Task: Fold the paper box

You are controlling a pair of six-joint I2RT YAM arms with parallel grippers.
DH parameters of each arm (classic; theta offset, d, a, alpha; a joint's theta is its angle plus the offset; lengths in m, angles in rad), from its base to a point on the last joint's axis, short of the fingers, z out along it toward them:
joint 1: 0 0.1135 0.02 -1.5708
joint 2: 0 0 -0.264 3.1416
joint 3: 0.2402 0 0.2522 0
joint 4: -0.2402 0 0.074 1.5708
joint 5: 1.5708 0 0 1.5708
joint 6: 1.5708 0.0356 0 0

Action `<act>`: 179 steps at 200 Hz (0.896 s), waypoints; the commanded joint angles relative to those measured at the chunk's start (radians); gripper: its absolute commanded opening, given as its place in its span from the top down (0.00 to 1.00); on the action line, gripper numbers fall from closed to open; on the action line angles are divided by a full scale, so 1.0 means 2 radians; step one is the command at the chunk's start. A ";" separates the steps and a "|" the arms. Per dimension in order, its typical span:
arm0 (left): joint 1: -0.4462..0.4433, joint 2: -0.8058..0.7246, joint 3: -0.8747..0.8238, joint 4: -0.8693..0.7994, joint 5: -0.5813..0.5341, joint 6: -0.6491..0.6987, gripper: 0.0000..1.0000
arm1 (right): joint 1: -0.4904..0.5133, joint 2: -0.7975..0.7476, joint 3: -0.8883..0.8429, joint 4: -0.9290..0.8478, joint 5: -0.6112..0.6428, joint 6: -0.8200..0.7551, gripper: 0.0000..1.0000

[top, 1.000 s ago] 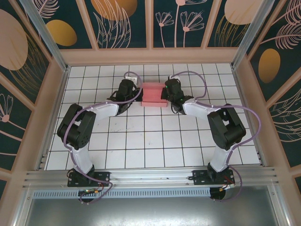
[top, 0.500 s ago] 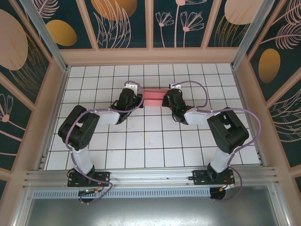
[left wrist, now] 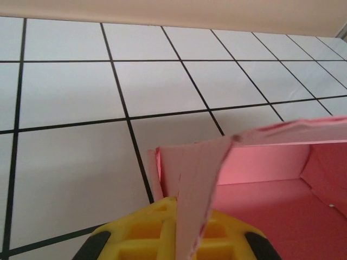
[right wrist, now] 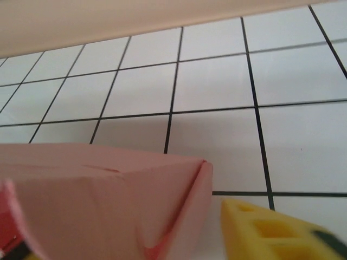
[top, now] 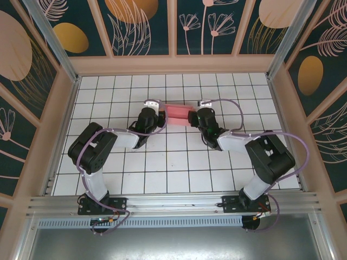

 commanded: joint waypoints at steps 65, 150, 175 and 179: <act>0.004 -0.006 -0.004 -0.005 -0.027 0.025 1.00 | -0.013 -0.166 -0.067 -0.023 -0.036 -0.033 0.23; -0.002 -0.018 -0.030 0.004 -0.026 0.048 0.95 | -0.073 -0.002 0.184 -0.281 -0.136 0.082 0.22; -0.003 -0.020 -0.034 0.002 -0.021 0.044 0.93 | -0.065 0.048 0.221 -0.300 -0.138 0.079 0.23; -0.003 -0.022 -0.035 0.002 -0.023 0.043 0.92 | -0.063 0.055 0.225 -0.304 -0.144 0.078 0.23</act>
